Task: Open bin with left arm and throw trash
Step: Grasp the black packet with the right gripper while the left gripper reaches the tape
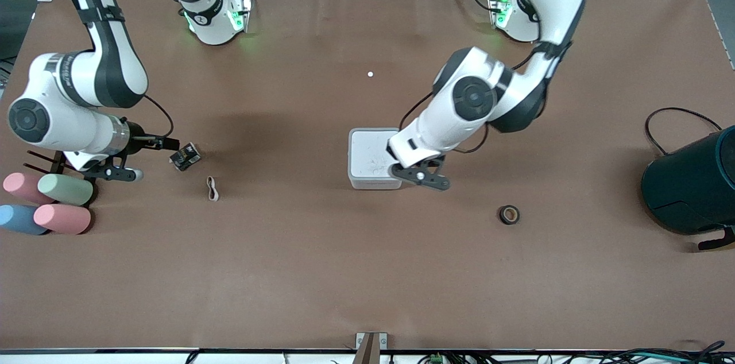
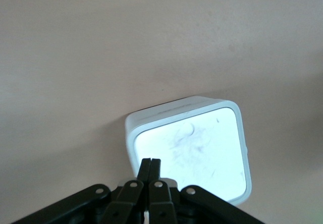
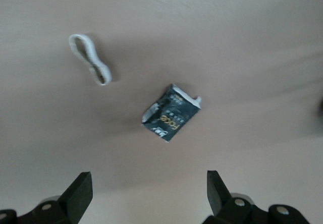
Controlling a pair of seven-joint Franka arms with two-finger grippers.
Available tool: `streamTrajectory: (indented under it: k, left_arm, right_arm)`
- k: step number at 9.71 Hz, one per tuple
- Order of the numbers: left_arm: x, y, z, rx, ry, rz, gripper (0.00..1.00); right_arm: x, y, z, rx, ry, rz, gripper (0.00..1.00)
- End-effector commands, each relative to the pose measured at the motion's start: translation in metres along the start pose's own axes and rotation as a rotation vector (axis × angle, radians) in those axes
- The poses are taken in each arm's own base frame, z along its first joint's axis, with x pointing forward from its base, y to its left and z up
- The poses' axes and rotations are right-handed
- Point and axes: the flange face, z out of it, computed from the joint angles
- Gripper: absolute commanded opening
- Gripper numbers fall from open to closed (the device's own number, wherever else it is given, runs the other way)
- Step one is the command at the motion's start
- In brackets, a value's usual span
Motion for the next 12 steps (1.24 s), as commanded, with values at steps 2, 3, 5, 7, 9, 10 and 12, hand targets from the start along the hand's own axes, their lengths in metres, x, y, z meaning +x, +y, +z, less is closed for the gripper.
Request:
streamTrajectory:
  k: [2, 3, 5, 7, 9, 10, 12]
  left_arm:
    - [0.003, 0.023, 0.044, -0.033, 0.036, -0.033, 0.0]
    - [0.004, 0.021, 0.052, -0.032, 0.048, -0.034, 0.0]
    - [0.002, 0.018, 0.084, -0.025, 0.045, -0.034, 0.0]
    - [0.002, 0.013, 0.082, -0.017, 0.035, -0.049, 0.0]
    - [0.006, -0.011, 0.001, 0.014, -0.032, -0.096, 0.0]
    - [0.014, -0.05, -0.037, 0.032, -0.042, -0.137, 0.0]
    - [0.031, -0.143, -0.06, 0.219, -0.036, -0.12, 0.24]
  right_arm:
    - [-0.013, 0.024, 0.044, 0.06, 0.066, 0.271, 0.99]
    - [-0.004, 0.017, 0.067, 0.069, 0.077, 0.375, 0.99]
    - [-0.001, 0.003, 0.092, 0.084, 0.099, 0.535, 0.96]
    - [-0.008, 0.007, 0.115, 0.1, 0.131, 0.591, 0.95]
    - [-0.009, 0.013, 0.127, 0.094, 0.116, 0.602, 0.95]
    - [-0.007, 0.017, 0.135, 0.094, 0.114, 0.608, 0.96]
    - [-0.002, 0.018, 0.159, 0.095, 0.116, 0.612, 0.98]
